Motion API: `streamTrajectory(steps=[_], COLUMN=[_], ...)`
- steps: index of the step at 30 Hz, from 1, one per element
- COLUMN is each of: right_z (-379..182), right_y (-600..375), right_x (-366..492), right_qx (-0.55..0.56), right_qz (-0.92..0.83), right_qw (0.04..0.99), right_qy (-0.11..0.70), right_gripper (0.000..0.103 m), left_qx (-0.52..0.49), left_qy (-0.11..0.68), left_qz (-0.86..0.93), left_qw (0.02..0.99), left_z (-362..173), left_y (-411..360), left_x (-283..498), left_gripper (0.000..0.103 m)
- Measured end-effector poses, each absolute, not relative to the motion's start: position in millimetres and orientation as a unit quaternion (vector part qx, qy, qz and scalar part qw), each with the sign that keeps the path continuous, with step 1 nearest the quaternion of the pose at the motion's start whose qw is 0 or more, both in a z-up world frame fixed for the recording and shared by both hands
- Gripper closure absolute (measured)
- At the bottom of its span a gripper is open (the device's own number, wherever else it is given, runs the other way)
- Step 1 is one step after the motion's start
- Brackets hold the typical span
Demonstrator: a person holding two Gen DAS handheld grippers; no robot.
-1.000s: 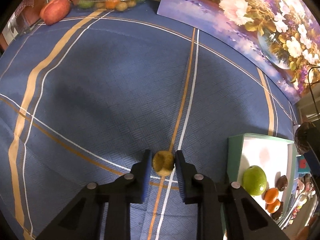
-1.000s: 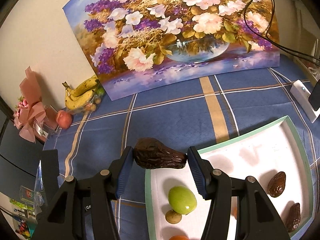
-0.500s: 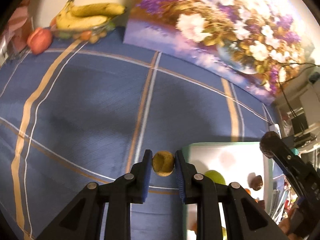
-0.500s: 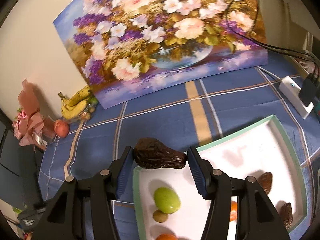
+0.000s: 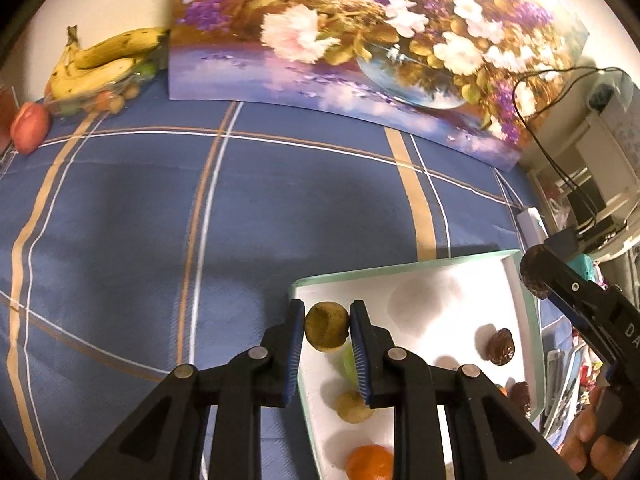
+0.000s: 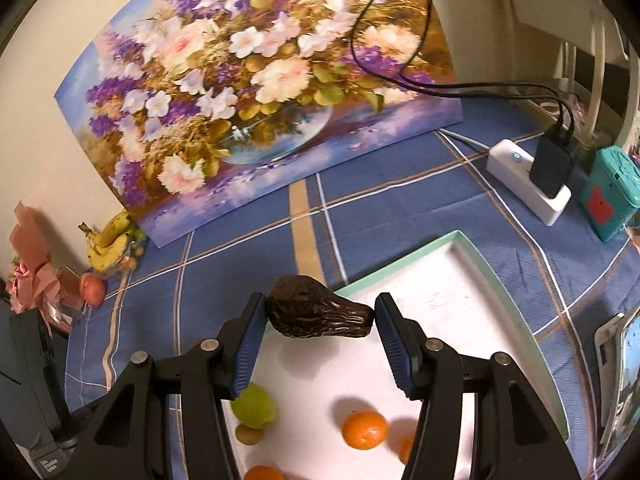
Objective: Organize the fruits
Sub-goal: 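Carry the avocado and yellow kiwi over the tray with both tools, then lower both fruits into the tray and open both tools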
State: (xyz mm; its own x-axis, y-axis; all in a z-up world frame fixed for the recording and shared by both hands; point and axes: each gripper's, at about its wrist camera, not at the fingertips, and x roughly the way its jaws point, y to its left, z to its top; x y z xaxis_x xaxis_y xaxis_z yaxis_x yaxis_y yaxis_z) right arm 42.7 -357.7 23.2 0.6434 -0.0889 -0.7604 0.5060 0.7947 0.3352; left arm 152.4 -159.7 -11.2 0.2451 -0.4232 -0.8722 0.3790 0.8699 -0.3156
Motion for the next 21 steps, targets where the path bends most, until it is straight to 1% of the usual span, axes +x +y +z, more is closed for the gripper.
streamTrajectory(steps=[6,13,21], right_z=[12.0,-28.2,-51.4], right_y=[-360.9,-358.2,-357.8], right_x=[46.2,61.2,63.4], right_qx=[0.262,0.251,0.249], right_qz=[-0.170,-0.172,-0.173], right_qw=[0.858,0.830,0.812], right_qy=[0.407,0.468,0.499], right_gripper=[0.046,0.046,0.046], left_qx=[-0.008,0.001,0.009], left_qy=[0.567,0.580,0.581], left_qz=[-0.256,-0.255,-0.254], left_qw=[0.783,0.773,0.773], left_z=[-23.0,-37.7,-39.2], left_y=[-170.5,-178.4,-181.3], left_x=[150.1,148.9,147.7], left_gripper=[0.078,0.078,0.077])
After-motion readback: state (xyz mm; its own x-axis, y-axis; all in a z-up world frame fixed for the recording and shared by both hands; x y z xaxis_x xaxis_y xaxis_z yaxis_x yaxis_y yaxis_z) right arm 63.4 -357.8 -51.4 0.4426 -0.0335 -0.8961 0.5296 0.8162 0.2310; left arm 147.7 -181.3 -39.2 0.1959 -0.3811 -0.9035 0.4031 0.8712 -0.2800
